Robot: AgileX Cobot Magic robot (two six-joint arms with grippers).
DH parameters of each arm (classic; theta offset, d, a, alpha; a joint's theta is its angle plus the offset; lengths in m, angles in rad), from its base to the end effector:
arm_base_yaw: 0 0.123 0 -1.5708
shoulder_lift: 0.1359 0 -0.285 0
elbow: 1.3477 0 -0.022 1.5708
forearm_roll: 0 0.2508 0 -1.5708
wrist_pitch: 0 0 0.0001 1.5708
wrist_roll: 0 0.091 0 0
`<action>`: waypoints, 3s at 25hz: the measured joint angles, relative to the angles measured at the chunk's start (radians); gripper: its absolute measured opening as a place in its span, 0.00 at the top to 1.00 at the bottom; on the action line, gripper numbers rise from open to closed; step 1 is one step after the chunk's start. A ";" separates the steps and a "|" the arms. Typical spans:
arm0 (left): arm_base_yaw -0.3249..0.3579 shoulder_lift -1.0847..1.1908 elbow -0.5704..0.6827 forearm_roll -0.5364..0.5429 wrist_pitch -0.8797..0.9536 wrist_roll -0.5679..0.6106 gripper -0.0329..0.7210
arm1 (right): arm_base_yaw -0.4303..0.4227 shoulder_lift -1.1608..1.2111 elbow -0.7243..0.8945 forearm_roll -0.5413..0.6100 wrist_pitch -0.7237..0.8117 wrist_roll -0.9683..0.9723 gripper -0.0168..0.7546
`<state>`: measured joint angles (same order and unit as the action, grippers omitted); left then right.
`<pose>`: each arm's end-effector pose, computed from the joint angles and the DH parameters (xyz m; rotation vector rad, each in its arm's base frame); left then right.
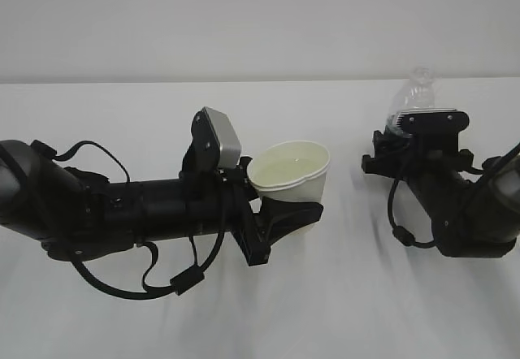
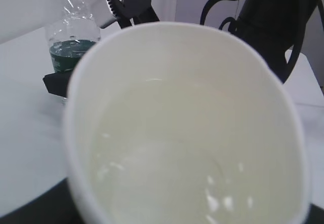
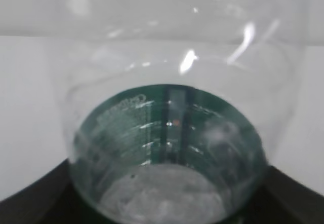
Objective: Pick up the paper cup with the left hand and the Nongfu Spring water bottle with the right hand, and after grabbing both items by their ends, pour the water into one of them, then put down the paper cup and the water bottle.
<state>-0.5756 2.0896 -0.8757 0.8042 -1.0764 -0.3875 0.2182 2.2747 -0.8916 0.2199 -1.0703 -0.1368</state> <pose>0.2789 -0.2497 0.1168 1.0444 1.5174 -0.9687 0.3828 0.0671 0.0569 -0.0867 1.8004 -0.0397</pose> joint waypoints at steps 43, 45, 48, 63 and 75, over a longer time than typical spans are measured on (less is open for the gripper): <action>0.000 0.000 0.000 -0.089 0.005 0.024 0.41 | 0.000 -0.217 0.274 -0.068 -0.044 0.037 0.21; 0.000 0.000 0.000 -0.112 0.016 0.038 0.41 | 0.000 -0.243 0.299 -0.076 -0.046 0.037 0.21; 0.000 0.000 0.000 -0.151 0.018 0.048 0.41 | 0.000 -0.276 0.337 -0.077 -0.051 0.038 0.21; 0.101 0.000 0.000 -0.223 0.082 0.075 0.41 | 0.000 -0.336 0.422 -0.128 -0.053 0.040 0.21; 0.245 0.000 0.000 -0.243 0.096 0.102 0.41 | 0.000 -0.436 0.422 -0.156 0.002 0.042 0.21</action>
<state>-0.3308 2.0896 -0.8757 0.5610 -0.9805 -0.2853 0.2182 1.8389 -0.4701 0.0637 -1.0686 -0.0952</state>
